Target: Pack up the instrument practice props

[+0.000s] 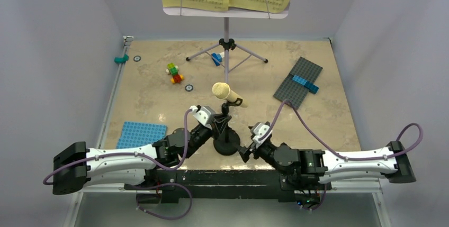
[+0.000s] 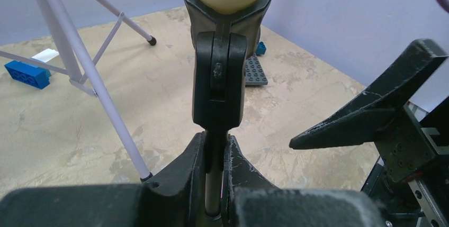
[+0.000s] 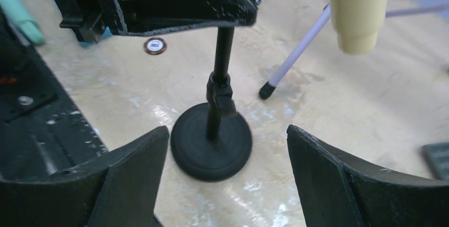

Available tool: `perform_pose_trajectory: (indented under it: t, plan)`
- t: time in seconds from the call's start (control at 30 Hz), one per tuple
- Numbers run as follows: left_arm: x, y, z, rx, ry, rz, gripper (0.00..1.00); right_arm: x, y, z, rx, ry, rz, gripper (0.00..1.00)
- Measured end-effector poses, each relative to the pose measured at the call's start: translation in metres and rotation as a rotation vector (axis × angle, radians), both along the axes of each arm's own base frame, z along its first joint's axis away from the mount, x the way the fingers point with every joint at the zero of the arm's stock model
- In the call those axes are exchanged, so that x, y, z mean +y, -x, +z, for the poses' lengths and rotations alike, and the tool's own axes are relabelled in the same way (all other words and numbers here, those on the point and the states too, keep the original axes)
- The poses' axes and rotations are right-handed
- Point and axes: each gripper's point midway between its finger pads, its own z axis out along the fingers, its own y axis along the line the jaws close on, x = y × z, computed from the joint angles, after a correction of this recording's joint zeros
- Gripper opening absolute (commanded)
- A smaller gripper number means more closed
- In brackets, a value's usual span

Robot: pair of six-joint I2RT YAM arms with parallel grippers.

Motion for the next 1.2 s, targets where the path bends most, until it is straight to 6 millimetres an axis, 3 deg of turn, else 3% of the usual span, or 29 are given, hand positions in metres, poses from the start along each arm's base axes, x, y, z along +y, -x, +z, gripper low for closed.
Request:
perform_pose_trajectory:
  t: [0.13, 0.37, 0.6, 0.8, 1.03, 1.2]
  plan:
    - [-0.002, 0.000, 0.000, -0.006, -0.003, 0.005, 0.00, -0.010, 0.004, -0.009, 0.184, -0.194, 0.008, 0.86]
    - [-0.009, 0.006, 0.000, -0.043, -0.032, 0.013, 0.00, -0.022, -0.016, -0.015, 0.485, -0.478, -0.027, 0.86]
    - [-0.009, 0.009, 0.002, -0.065, -0.038, 0.041, 0.00, -0.001, -0.003, -0.035, 0.757, -0.463, 0.033, 0.85]
    - [-0.006, 0.014, 0.002, -0.091, -0.035, 0.056, 0.00, 0.001, -0.012, -0.040, 0.926, -0.518, 0.047, 0.84]
    - [-0.002, 0.020, 0.002, -0.117, -0.016, 0.074, 0.00, 0.014, -0.012, -0.032, 1.082, -0.593, 0.146, 0.74]
    - [-0.002, 0.021, 0.003, -0.133, -0.013, 0.089, 0.00, 0.024, -0.009, -0.037, 1.190, -0.601, 0.193, 0.65]
